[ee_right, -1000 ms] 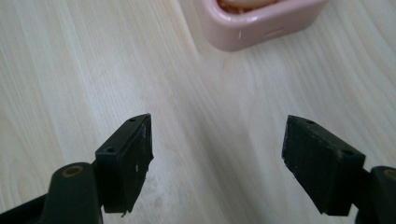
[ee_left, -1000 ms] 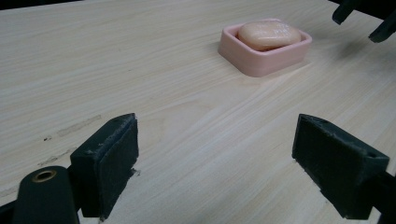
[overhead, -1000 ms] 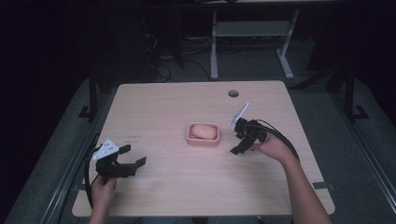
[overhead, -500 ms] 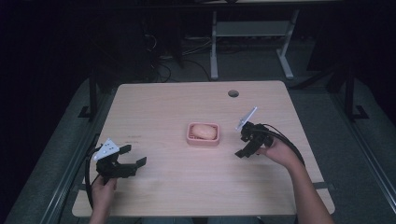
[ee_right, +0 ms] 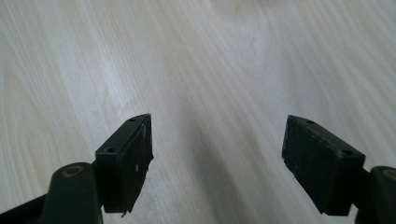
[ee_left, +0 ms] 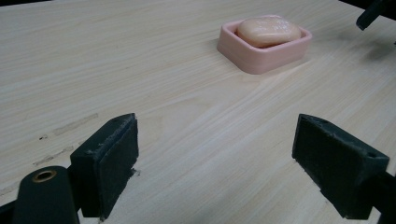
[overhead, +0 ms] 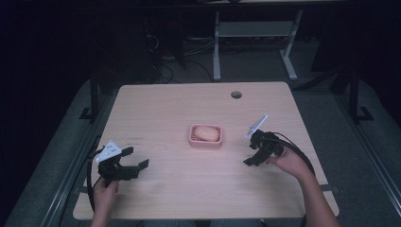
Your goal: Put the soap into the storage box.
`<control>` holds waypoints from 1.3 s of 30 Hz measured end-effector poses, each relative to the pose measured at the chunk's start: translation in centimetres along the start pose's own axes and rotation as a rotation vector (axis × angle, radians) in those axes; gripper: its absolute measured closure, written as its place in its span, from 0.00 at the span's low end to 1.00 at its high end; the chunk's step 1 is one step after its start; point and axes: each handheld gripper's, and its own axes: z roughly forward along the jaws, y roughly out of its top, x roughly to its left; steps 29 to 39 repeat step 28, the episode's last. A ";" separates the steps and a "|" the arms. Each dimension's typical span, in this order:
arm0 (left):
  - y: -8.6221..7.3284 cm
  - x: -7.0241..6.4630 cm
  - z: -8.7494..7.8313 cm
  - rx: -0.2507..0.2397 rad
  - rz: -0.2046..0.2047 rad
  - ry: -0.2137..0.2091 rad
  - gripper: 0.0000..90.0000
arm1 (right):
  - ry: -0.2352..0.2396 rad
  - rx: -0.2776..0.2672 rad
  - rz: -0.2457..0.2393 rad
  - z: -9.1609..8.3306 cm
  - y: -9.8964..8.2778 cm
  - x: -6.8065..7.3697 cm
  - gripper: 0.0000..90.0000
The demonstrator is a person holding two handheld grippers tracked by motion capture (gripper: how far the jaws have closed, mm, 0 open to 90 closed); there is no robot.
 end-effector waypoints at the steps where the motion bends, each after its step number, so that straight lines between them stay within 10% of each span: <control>1: 0.0 0.0 0.0 0.000 -0.001 0.001 0.16 | 0.000 0.000 0.000 0.0 0.0 0.0 0.27; 22: 0.0 -0.1 0.5 0.024 0.015 -0.005 0.16 | -0.011 -0.083 0.063 -0.7 -4.9 2.6 0.27; 28: 0.0 -0.1 0.6 0.020 0.022 -0.004 0.16 | -0.090 -0.206 0.125 -0.6 -7.7 5.3 0.27; 39: 0.0 -0.1 0.6 0.020 0.022 -0.004 0.16 | -0.090 -0.206 0.125 -0.6 -7.7 5.3 0.27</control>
